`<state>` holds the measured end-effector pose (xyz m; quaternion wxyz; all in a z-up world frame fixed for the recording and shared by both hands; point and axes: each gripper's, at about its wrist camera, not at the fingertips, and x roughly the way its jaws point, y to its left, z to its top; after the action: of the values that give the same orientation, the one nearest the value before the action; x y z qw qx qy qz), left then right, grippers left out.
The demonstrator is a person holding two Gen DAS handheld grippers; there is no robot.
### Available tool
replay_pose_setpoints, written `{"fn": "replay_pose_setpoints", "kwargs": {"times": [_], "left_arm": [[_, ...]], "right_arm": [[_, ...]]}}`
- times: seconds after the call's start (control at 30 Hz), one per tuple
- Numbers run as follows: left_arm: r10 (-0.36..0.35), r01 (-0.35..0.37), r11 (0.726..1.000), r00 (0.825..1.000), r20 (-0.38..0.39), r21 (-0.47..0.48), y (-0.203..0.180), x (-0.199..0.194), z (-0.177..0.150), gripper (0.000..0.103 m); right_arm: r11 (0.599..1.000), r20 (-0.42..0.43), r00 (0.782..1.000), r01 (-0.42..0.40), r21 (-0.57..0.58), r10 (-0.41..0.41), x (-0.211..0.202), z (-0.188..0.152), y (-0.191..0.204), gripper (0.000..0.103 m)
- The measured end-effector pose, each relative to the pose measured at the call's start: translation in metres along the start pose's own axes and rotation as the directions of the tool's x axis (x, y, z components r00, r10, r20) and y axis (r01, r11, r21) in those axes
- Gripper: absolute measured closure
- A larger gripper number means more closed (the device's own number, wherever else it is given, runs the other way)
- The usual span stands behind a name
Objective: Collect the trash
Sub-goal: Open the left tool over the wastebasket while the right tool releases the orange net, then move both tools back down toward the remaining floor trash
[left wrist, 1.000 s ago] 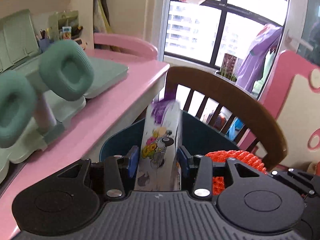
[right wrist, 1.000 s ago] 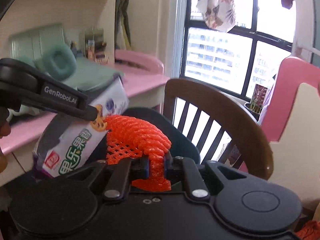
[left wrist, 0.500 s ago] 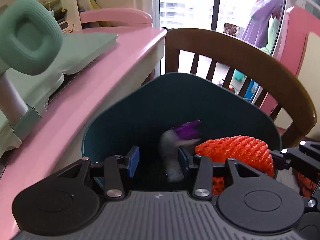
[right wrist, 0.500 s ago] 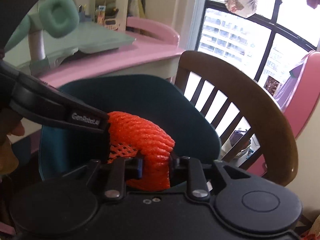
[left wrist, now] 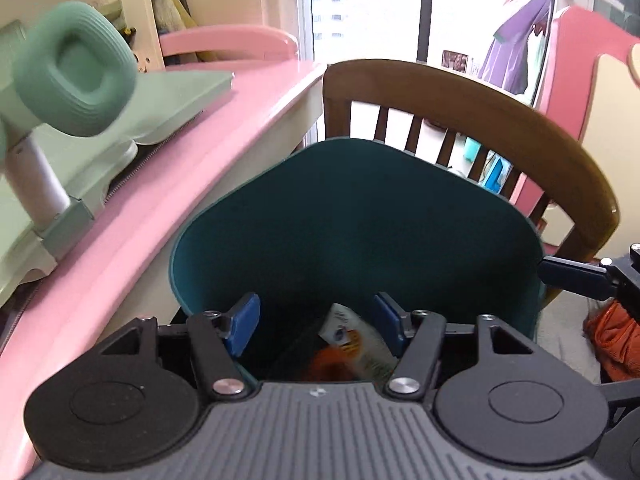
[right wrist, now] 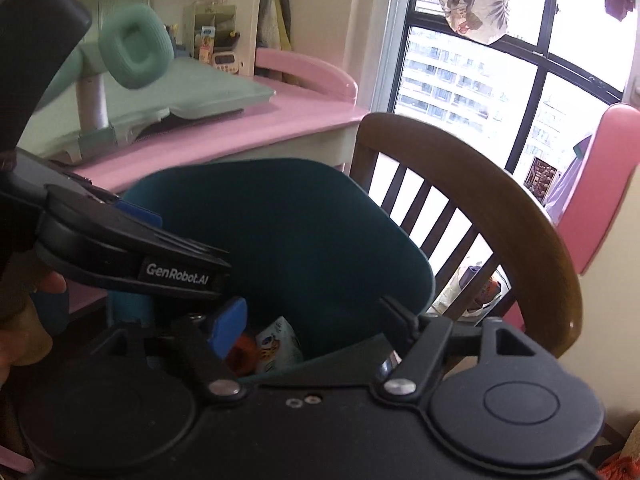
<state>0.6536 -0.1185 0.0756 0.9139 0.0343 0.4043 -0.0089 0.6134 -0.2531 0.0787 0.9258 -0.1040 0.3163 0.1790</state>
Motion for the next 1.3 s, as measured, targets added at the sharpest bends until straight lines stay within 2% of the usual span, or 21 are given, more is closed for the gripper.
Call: {"fn": "replay_pose_setpoints", "kwargs": {"times": [0.33,0.9,1.03,1.2,1.3], "left_arm": [[-0.010,0.011,1.000,0.999,0.034,-0.001,0.002,-0.054,-0.023,0.041],[-0.001,0.000,1.000,0.996,0.084,0.014,0.023,-0.158,-0.105,0.040],[0.006,-0.006,1.000,0.996,0.089,-0.002,0.033,-0.174,-0.128,0.029],[0.029,-0.029,1.000,0.996,0.086,-0.001,0.046,-0.188,-0.160,0.028],[0.035,-0.034,0.999,0.996,0.081,-0.012,0.056,-0.193,-0.180,0.024]], "right_arm": [[0.998,0.050,0.998,-0.031,0.056,0.028,-0.051,-0.011,0.001,0.022],[0.994,0.097,0.991,-0.098,0.057,0.092,-0.133,-0.055,0.047,0.014],[0.991,0.101,0.988,-0.123,0.043,0.118,-0.144,-0.066,0.063,0.011],[0.984,0.103,0.980,-0.174,0.035,0.169,-0.150,-0.085,0.086,0.006],[0.979,0.094,0.975,-0.202,0.025,0.199,-0.150,-0.099,0.101,0.003]]}}
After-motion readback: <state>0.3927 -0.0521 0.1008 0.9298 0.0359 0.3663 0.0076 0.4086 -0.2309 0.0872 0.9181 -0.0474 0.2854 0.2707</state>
